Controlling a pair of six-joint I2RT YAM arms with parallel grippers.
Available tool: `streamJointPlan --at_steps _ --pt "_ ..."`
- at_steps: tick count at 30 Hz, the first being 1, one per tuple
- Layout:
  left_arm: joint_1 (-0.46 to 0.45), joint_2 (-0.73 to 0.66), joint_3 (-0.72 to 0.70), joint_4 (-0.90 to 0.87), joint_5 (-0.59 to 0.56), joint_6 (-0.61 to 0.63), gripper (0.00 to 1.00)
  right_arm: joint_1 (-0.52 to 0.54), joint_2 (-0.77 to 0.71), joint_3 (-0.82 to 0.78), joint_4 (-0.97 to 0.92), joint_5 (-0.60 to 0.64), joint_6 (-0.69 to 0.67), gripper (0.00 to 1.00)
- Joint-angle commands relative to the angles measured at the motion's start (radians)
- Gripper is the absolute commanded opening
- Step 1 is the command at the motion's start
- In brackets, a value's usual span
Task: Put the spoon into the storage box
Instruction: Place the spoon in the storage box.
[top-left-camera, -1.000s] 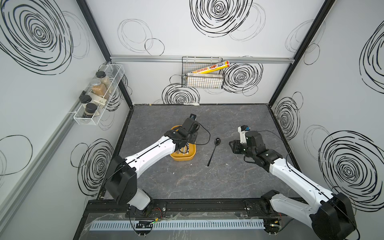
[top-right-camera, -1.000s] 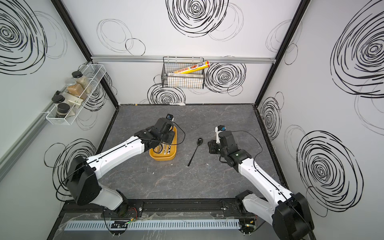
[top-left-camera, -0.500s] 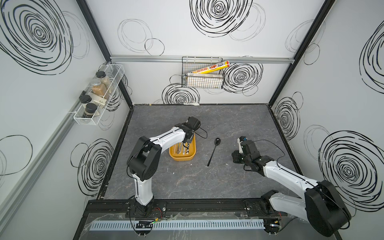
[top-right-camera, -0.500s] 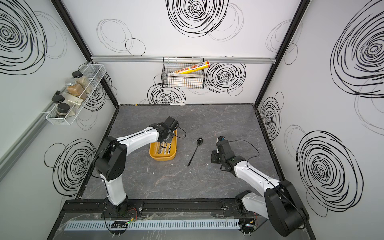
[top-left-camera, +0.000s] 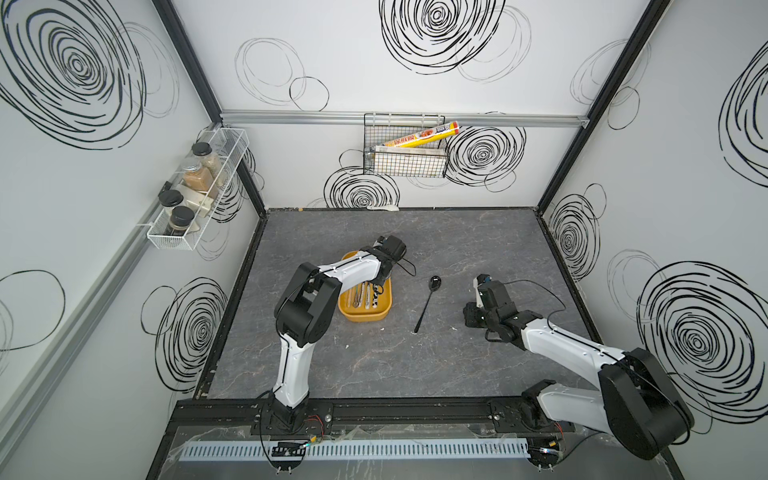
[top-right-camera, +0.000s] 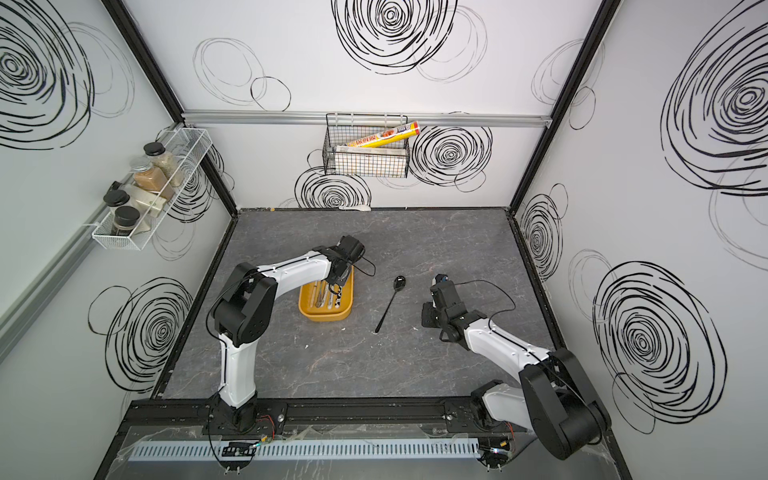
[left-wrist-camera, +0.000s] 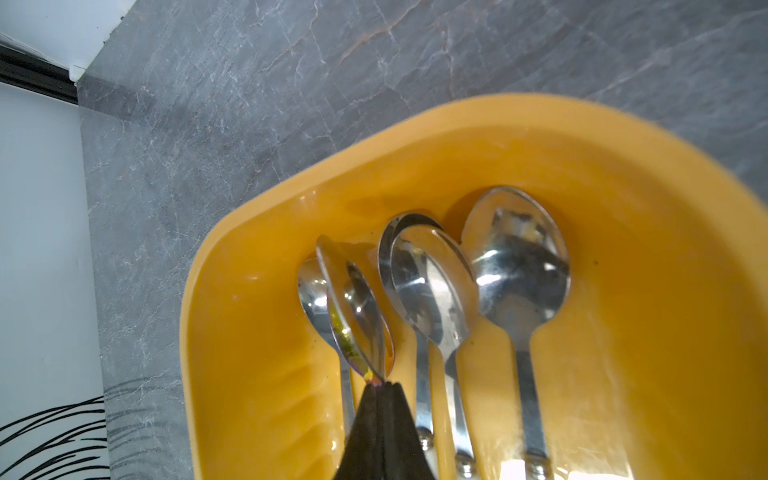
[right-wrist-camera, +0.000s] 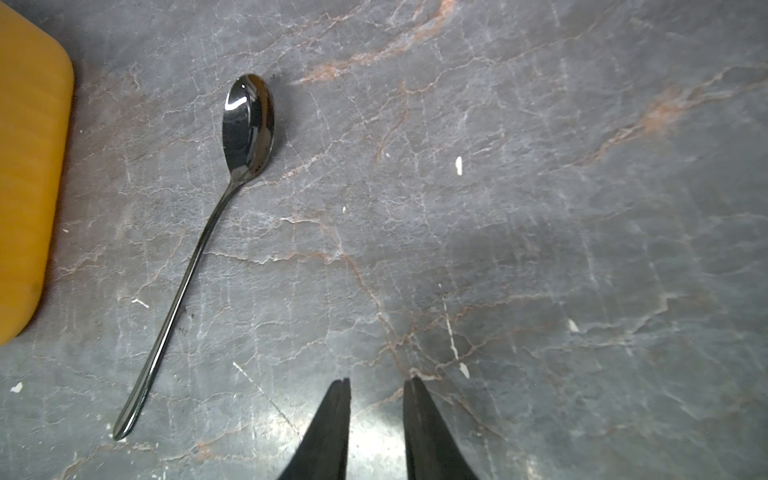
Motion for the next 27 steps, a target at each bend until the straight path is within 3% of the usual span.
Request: streamJointPlan --at_steps 1,7,22,27 --pt "0.008 -0.003 0.006 -0.004 -0.032 0.004 0.00 -0.001 0.005 -0.003 0.011 0.009 -0.005 0.28" --pt "0.017 0.036 0.024 -0.023 -0.098 0.014 0.00 -0.001 0.005 -0.004 0.007 0.007 -0.007 0.28" --pt "0.018 0.083 0.029 -0.017 -0.066 0.010 0.00 -0.002 0.022 0.000 0.005 0.002 -0.008 0.27" --pt "0.014 0.098 0.039 -0.033 -0.064 0.006 0.13 -0.001 0.025 0.000 0.004 0.001 -0.008 0.27"
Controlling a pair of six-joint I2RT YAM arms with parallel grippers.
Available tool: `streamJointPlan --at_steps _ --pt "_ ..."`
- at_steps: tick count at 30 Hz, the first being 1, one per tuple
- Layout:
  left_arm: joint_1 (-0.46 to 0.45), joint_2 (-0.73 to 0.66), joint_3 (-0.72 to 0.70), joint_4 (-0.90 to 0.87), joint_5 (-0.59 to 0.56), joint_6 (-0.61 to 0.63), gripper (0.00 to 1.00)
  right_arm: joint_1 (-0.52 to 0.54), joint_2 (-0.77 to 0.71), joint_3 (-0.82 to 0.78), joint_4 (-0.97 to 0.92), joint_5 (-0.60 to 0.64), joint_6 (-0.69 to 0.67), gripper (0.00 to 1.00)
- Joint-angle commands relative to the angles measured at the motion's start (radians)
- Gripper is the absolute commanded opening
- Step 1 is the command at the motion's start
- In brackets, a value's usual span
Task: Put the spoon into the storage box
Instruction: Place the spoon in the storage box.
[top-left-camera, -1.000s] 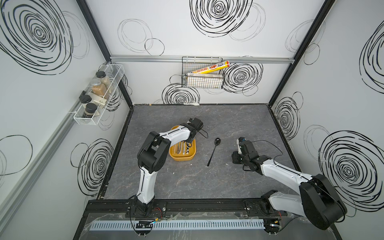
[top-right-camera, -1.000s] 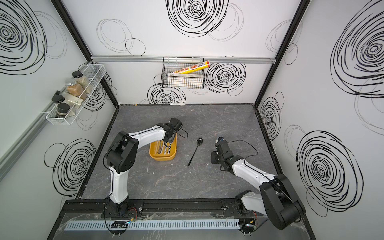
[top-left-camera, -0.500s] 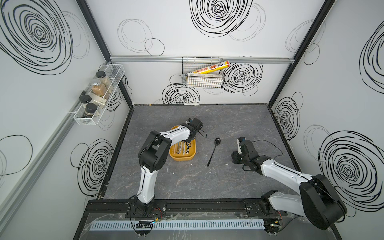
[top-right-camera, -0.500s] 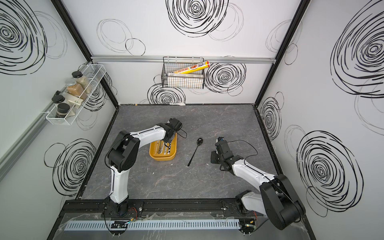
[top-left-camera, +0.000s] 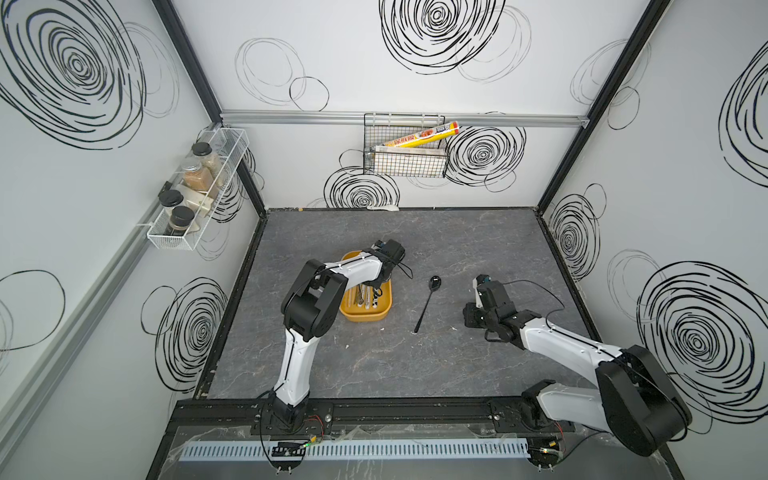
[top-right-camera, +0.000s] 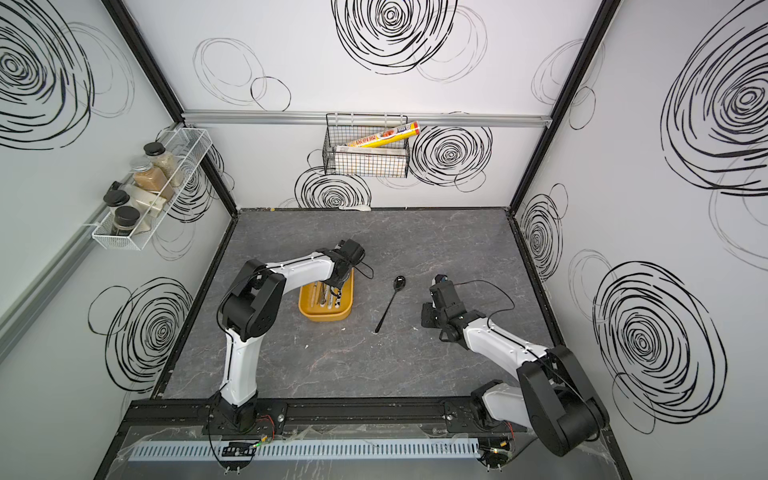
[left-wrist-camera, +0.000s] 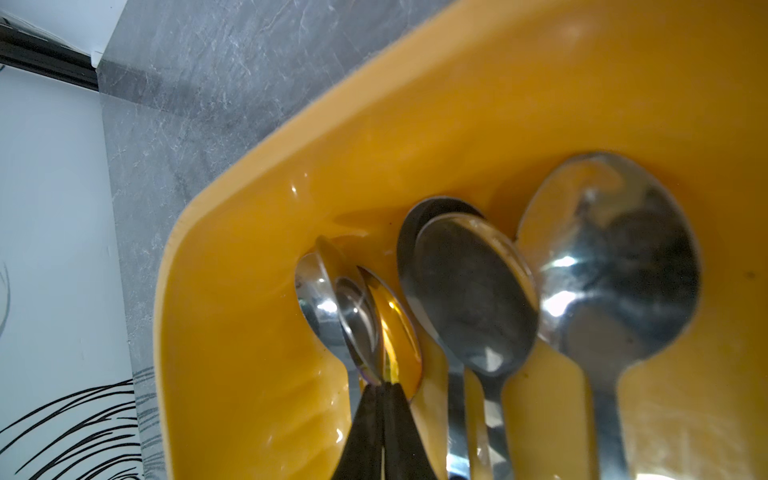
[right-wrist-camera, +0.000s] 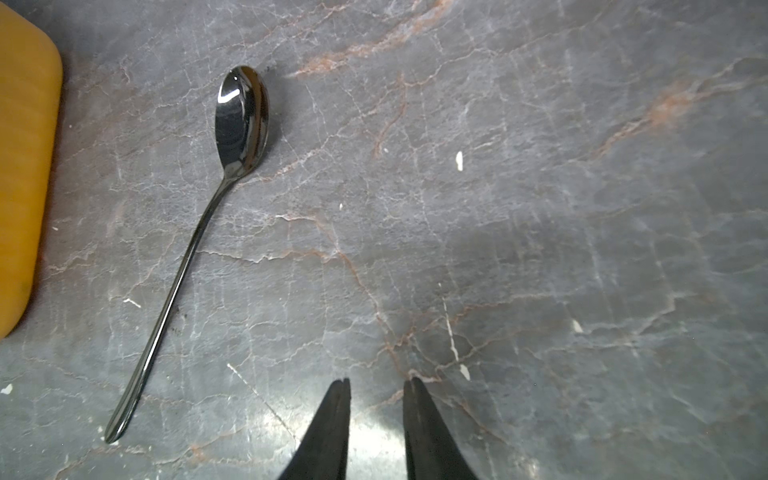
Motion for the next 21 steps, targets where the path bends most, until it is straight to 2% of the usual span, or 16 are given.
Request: streamJointPlan --at_steps 1,7,13,19,21 --pt "0.000 0.023 0.028 -0.023 0.003 -0.002 0.16 -0.002 0.009 0.000 0.002 0.001 -0.008 0.27" --pt "-0.003 0.009 0.023 -0.023 0.010 -0.005 0.27 -0.002 0.011 0.000 0.003 -0.002 -0.008 0.28" --pt "-0.011 -0.043 0.018 -0.019 0.041 -0.012 0.29 -0.001 0.012 -0.001 0.005 -0.004 -0.005 0.27" --pt "-0.013 -0.205 -0.010 0.010 0.111 -0.034 0.40 -0.002 0.012 0.001 0.002 0.002 -0.007 0.27" --pt "-0.004 -0.296 -0.029 0.026 0.172 -0.048 0.44 -0.001 0.009 0.003 -0.006 0.008 -0.011 0.27"
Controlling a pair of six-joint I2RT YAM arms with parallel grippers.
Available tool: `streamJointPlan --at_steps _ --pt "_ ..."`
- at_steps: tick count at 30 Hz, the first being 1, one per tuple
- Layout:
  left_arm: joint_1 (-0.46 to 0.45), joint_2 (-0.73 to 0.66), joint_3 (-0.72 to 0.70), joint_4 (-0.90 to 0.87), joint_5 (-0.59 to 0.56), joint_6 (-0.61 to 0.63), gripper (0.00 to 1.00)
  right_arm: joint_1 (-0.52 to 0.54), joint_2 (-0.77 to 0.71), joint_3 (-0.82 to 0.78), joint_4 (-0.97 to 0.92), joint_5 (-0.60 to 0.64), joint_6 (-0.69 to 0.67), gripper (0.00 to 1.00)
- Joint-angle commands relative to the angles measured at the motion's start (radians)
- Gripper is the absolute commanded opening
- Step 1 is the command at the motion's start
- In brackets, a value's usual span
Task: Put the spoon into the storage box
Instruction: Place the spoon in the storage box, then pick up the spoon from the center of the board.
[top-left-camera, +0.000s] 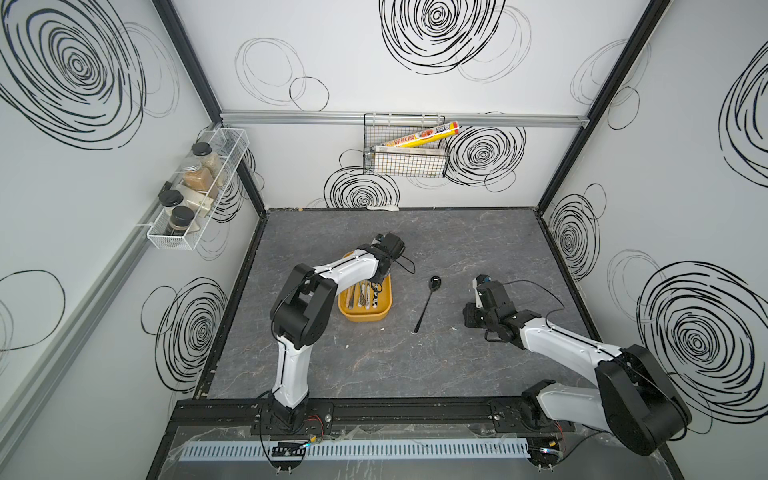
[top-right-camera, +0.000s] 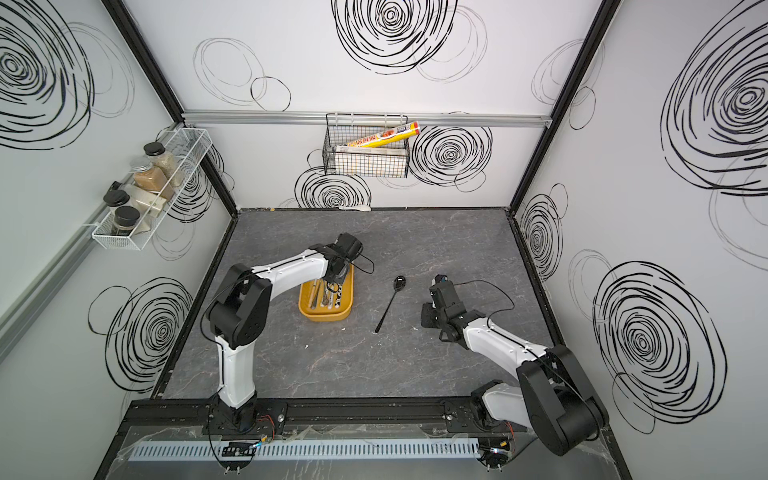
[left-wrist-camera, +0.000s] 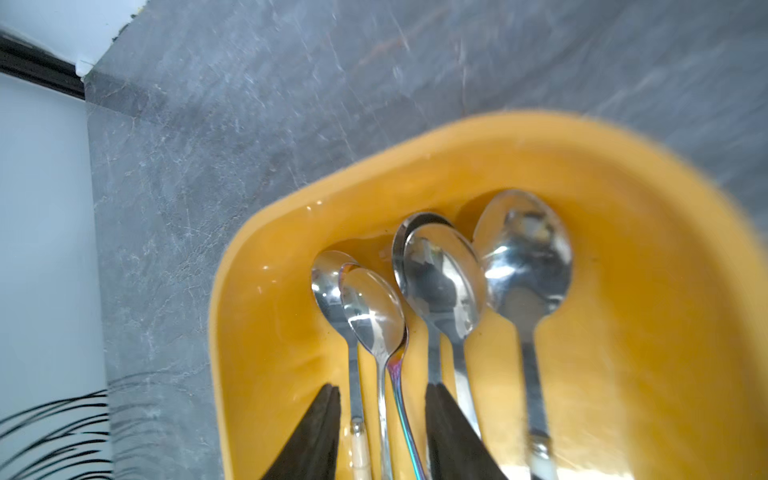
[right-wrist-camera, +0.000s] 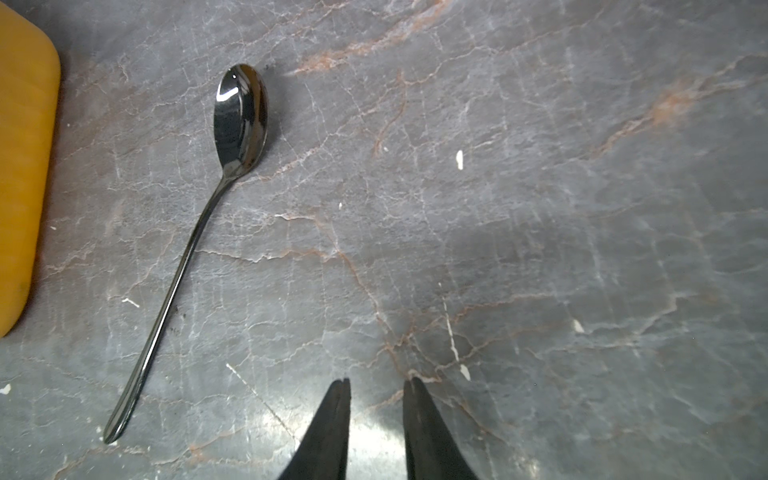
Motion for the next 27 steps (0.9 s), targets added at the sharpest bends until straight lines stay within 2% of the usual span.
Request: streamJointPlan --at_steps 1,4,9,13,14,19,24,27 --pt "0.009 -0.187 -0.025 0.039 0.103 -0.034 0.45 -0.002 0.004 0.004 -0.010 0.013 -0.012 0.28" --pt "0.020 -0.353 -0.101 0.073 0.193 -0.063 0.50 -0.001 -0.008 0.006 -0.013 0.000 -0.022 0.28" --pt "0.043 -0.666 -0.334 0.129 0.314 -0.100 0.56 0.001 -0.001 0.048 -0.020 -0.127 0.025 0.28" --pt "0.131 -0.886 -0.509 0.167 0.552 -0.154 0.60 0.027 0.066 0.145 -0.045 -0.175 0.084 0.30" --pt "0.139 -0.934 -0.542 0.171 0.577 -0.161 0.61 0.038 0.091 0.174 -0.053 -0.175 0.101 0.30" --pt "0.140 -1.072 -0.627 0.131 0.566 -0.186 0.61 0.125 0.230 0.315 -0.083 -0.116 0.171 0.31" --pt "0.140 -1.151 -0.703 0.141 0.512 -0.194 0.61 0.165 0.389 0.442 -0.172 -0.024 0.274 0.32" --pt "0.136 -1.179 -0.702 0.153 0.538 -0.186 0.62 0.187 0.460 0.505 -0.208 0.012 0.286 0.33"
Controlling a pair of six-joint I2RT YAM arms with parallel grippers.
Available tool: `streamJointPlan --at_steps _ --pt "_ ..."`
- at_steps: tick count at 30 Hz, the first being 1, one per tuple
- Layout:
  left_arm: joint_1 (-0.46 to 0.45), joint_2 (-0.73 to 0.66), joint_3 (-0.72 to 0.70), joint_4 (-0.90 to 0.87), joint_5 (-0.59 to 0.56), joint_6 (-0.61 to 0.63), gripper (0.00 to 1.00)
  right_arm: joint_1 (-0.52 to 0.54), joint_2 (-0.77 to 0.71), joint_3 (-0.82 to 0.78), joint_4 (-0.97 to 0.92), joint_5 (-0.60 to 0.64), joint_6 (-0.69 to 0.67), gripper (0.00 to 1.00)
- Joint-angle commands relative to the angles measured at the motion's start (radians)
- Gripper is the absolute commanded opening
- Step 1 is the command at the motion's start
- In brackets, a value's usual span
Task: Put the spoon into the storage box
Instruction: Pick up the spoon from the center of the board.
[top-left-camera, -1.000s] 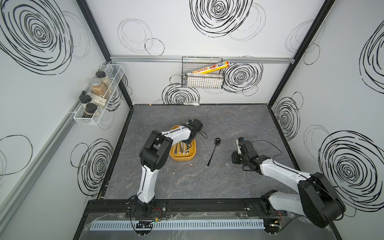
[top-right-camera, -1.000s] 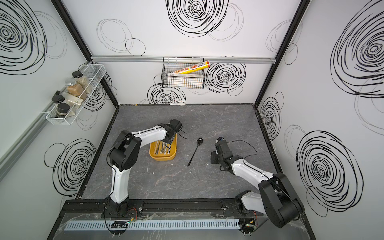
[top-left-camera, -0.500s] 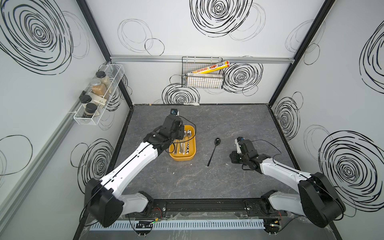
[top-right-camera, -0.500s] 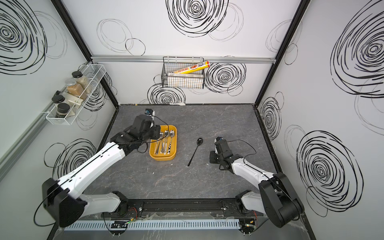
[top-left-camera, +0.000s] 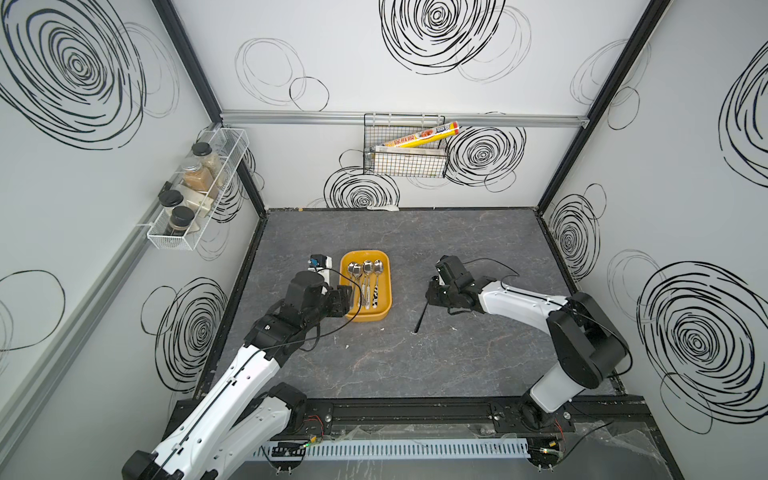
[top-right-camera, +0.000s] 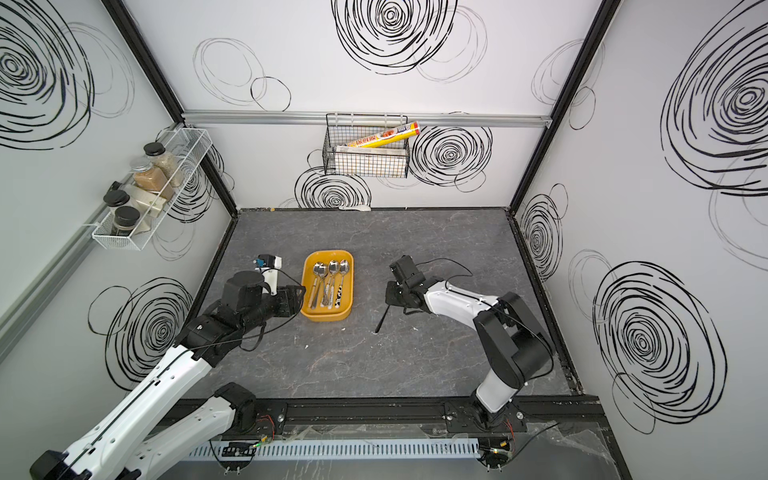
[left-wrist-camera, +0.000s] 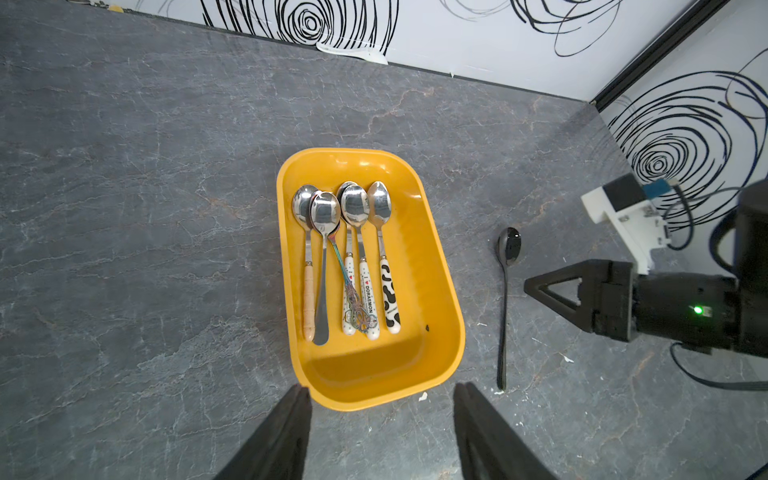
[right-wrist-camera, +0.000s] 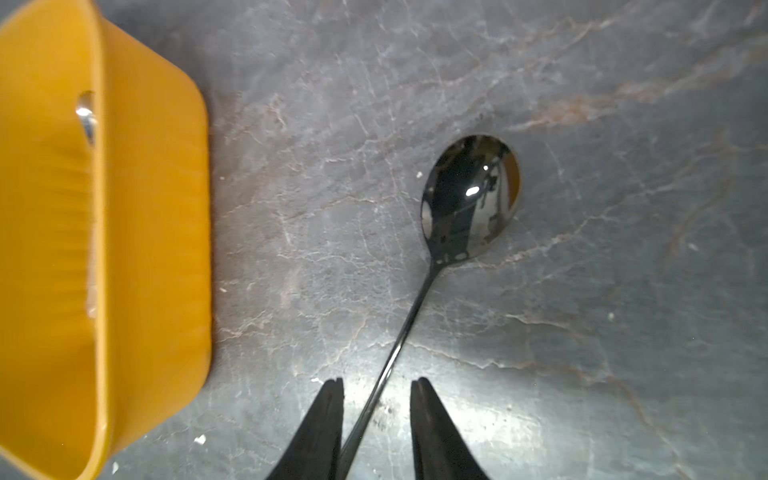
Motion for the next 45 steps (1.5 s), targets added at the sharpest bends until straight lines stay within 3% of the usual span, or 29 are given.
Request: streamJointPlan --at_steps 1,14,26,37,45 --pt "-0.002 -0.029 -0.013 0.041 0.009 -0.008 0.62 0.018 0.067 0.067 -0.114 0.084 0.058 0.33" --pt "-0.002 -0.042 -0.034 0.062 0.021 -0.004 0.64 0.057 0.233 0.164 -0.167 0.130 0.058 0.32" --pt "-0.001 -0.031 -0.034 0.064 0.037 -0.003 0.64 0.064 0.326 0.220 -0.375 0.427 0.002 0.29" --pt "0.002 -0.033 -0.036 0.066 0.034 -0.002 0.64 0.064 0.343 0.190 -0.276 0.222 -0.002 0.16" --pt "0.006 -0.027 -0.036 0.069 0.045 -0.002 0.64 0.064 0.293 0.160 -0.287 0.223 0.008 0.22"
